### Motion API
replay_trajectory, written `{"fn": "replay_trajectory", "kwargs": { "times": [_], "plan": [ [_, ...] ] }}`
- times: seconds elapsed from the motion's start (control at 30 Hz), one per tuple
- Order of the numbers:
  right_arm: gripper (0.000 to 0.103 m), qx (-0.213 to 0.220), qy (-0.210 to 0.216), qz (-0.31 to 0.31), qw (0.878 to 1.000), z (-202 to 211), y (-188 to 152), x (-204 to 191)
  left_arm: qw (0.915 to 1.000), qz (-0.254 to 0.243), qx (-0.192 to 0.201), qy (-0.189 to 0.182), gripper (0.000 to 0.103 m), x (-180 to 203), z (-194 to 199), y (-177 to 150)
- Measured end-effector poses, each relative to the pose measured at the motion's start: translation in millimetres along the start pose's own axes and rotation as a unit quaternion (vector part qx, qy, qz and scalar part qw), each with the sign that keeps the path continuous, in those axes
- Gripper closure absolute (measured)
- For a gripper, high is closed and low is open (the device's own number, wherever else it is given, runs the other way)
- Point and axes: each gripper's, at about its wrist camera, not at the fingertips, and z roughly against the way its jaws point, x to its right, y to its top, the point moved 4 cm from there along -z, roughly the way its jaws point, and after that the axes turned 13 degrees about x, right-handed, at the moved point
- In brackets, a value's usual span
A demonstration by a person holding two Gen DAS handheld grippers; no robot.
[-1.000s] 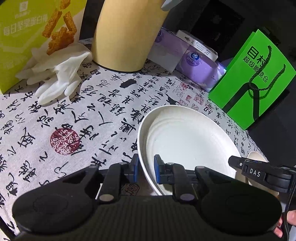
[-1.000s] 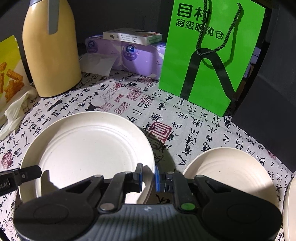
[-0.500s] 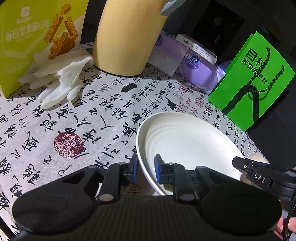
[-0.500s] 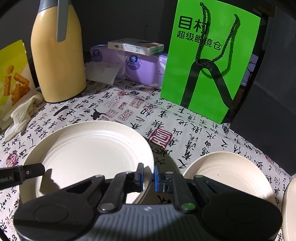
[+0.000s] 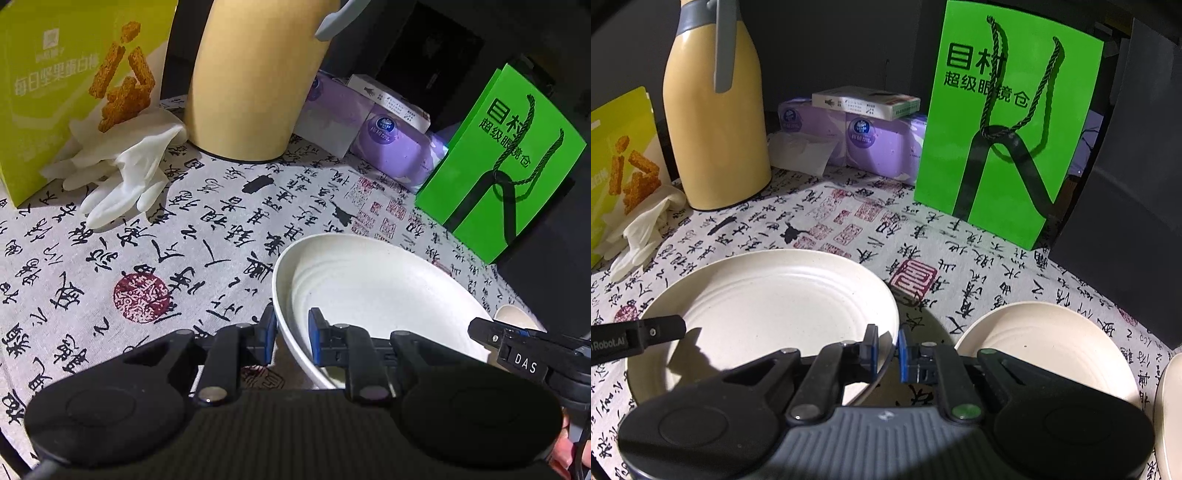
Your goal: Organize plates and bowls
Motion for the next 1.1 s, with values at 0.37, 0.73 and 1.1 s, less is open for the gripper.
{"fn": "replay_trajectory", "kwargs": {
  "times": [0.37,0.73,1.1],
  "plan": [
    [0.092,-0.076,-0.021,-0.005,0.997,-17.7,-12.7,-5.0,0.9996,-0.004,-0.026,0.004,0.086,-3.3,-9.4,-5.6],
    [0.087,-0.083,-0.017,-0.005,0.996,-22.3,-12.1,-6.5,0.9998,0.013,-0.016,-0.001,0.085,-7.8,-12.8,-2.1],
    [0.093,-0.037,-0.017,-0.018,0.999,-5.9,-8.2,-3.9,0.9996,-0.024,0.007,0.008,0.086,0.2,-6.6,-1.2]
  ]
}}
